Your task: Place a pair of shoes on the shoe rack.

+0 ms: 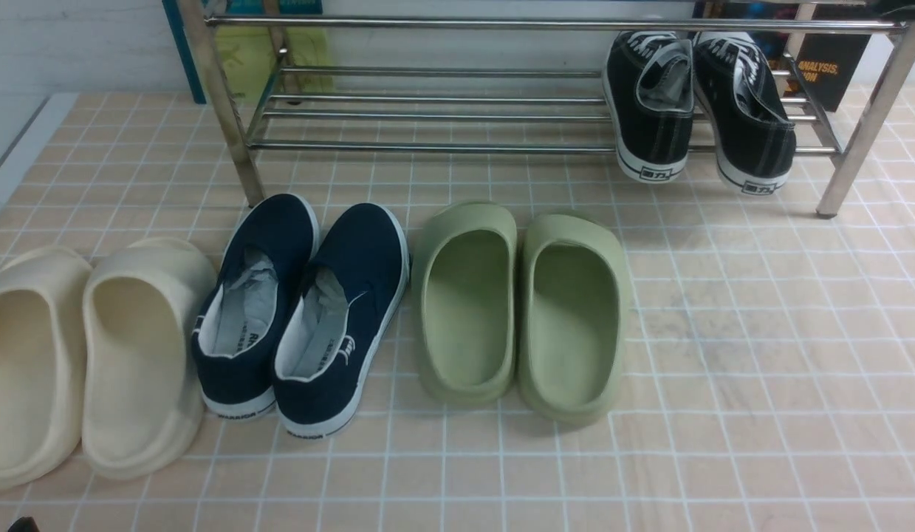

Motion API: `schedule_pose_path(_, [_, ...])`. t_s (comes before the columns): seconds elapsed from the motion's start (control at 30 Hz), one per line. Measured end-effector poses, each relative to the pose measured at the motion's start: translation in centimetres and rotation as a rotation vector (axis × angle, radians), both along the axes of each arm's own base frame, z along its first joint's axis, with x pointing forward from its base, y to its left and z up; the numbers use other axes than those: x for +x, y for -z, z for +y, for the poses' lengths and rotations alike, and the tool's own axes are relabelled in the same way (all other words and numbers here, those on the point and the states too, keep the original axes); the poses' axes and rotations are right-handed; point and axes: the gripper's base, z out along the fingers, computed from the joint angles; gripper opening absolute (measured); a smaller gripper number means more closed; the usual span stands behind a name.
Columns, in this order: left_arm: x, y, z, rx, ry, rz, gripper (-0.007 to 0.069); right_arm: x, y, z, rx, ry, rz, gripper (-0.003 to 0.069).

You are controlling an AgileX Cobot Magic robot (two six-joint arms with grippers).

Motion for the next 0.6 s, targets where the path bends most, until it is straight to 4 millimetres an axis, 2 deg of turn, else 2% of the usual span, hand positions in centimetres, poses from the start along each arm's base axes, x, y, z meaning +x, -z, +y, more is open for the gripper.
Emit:
schedule_pose_path(0.1, [0.0, 0.0, 0.0, 0.0, 0.0, 0.0, 0.0239, -3.6, -3.1, -0.5, -0.043, 0.016, -0.113, -0.0017])
schedule_pose_path(0.13, [0.0, 0.0, 0.0, 0.0, 0.0, 0.0, 0.0239, -3.9, -3.3, -0.6, -0.045, 0.018, -0.122, -0.0017])
schedule_pose_path(0.2, [0.0, 0.0, 0.0, 0.0, 0.0, 0.0, 0.0239, -7.1, -5.7, -0.9, -0.053, 0.035, -0.228, -0.0017])
schedule_pose_path(0.3, [0.0, 0.0, 0.0, 0.0, 0.0, 0.0, 0.0239, -11.1, -8.2, -1.2, -0.025, 0.05, -0.354, -0.0015])
schedule_pose_path(0.37, [0.0, 0.0, 0.0, 0.0, 0.0, 0.0, 0.0239, -12.9, -9.0, -1.3, -0.012, 0.056, -0.4, -0.0015])
schedule_pose_path(0.47, [0.0, 0.0, 0.0, 0.0, 0.0, 0.0, 0.0239, -14.6, -9.1, -1.4, -0.002, 0.062, -0.457, -0.0015])
schedule_pose_path(0.6, [0.0, 0.0, 0.0, 0.0, 0.0, 0.0, 0.0239, -15.6, -6.6, -1.8, -0.03, 0.085, -0.555, -0.0011])
